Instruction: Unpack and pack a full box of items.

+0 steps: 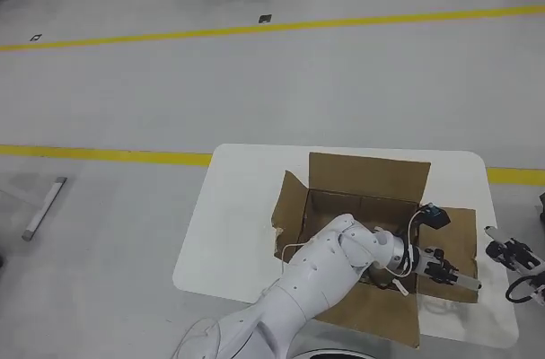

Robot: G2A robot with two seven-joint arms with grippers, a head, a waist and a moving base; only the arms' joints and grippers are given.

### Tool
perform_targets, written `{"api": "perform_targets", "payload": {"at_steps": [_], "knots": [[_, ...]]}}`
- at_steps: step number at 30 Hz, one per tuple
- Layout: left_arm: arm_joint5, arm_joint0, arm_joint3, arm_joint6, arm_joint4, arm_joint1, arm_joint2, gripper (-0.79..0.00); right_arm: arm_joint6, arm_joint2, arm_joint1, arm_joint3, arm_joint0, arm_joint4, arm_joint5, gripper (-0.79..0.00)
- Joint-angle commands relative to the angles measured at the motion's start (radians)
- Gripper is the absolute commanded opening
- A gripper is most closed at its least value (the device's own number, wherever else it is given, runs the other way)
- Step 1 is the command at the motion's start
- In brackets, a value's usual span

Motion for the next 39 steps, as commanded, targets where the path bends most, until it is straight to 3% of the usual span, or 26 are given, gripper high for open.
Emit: {"api": "perform_targets", "payload": {"at_steps": [1, 9, 15, 23, 30, 39], "knots": [[0.001, 0.0, 0.001, -0.002, 0.003, -0.001, -0.001, 0.0, 0.008, -0.015, 0.0, 0.007, 0.008, 0.008, -0.002, -0.477], [0.0, 0.002, 0.006, -0.002, 0.011, -0.005, -0.007, 0.0, 0.057, -0.039, 0.004, 0.031, 0.025, 0.059, -0.039, -0.483], [-0.004, 0.001, 0.008, 0.013, 0.016, -0.005, -0.019, 0.0, 0.06, -0.046, 0.008, 0.042, 0.031, 0.07, -0.04, -0.785], [-0.001, -0.016, -0.026, 0.081, 0.068, 0.009, -0.049, 0.0, 0.053, -0.053, 0.012, 0.046, 0.036, 0.075, -0.044, -0.785], [0.121, -0.029, -0.128, 0.263, 0.359, 0.056, -0.061, 0.0, 0.032, -0.061, 0.015, 0.032, 0.033, 0.048, -0.061, -0.785], [0.271, 0.067, -0.316, 0.18, 0.575, 0.156, -0.158, 0.0, 0.006, -0.071, 0.018, 0.026, 0.029, 0.029, -0.063, -0.785]]}}
